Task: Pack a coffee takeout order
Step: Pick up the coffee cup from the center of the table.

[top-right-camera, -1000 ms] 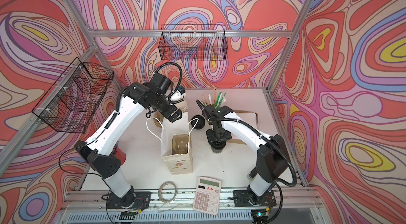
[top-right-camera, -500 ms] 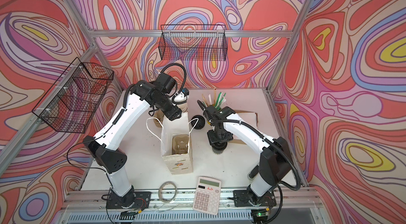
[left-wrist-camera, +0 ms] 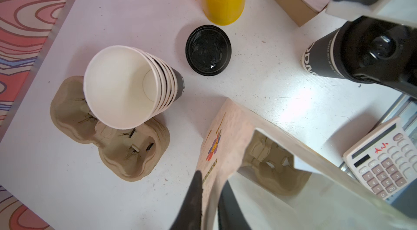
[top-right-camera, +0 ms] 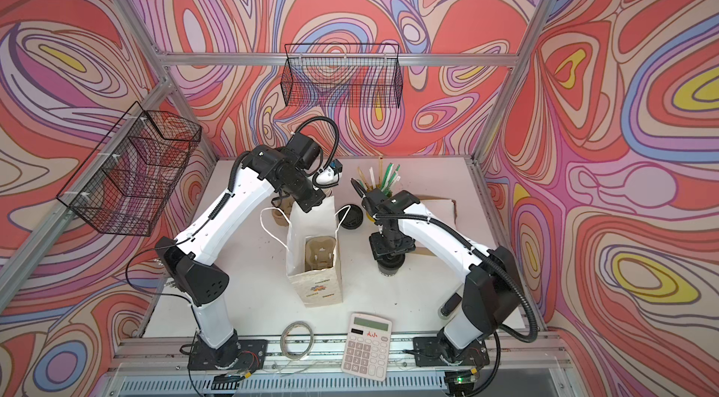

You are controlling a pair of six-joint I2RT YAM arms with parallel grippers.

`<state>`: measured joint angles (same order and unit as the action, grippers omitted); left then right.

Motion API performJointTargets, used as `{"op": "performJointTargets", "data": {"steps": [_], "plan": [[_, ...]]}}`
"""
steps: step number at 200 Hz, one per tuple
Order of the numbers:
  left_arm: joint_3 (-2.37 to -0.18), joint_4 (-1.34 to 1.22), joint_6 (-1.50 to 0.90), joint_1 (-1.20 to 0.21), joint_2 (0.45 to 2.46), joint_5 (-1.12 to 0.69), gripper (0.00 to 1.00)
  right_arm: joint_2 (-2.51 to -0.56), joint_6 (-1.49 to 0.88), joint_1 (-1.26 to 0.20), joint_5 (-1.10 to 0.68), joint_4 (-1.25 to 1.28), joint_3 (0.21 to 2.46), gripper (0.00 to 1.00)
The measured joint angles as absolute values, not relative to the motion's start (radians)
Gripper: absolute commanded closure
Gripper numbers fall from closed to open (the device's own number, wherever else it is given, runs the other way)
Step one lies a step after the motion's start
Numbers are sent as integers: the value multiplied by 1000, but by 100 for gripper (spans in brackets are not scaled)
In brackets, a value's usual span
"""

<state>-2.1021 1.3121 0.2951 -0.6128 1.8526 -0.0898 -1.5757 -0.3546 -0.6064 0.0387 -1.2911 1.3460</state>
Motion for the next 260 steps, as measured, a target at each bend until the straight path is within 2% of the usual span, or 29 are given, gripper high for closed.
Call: {"op": "performJointTargets", "data": {"steps": [92,178,260], "plan": [[-2218,1335,250,-731,1824,-47,100,-1501,-369,-605,82,-1343,1337,26],[-2228,1266,286,-726,1807,54,100,-1499,-383,-605,107,-1373,1351,27],[-2282,1231,295,-726,1835,-9,100,-1456,-403,-603,127,-1396,1359,27]]}}
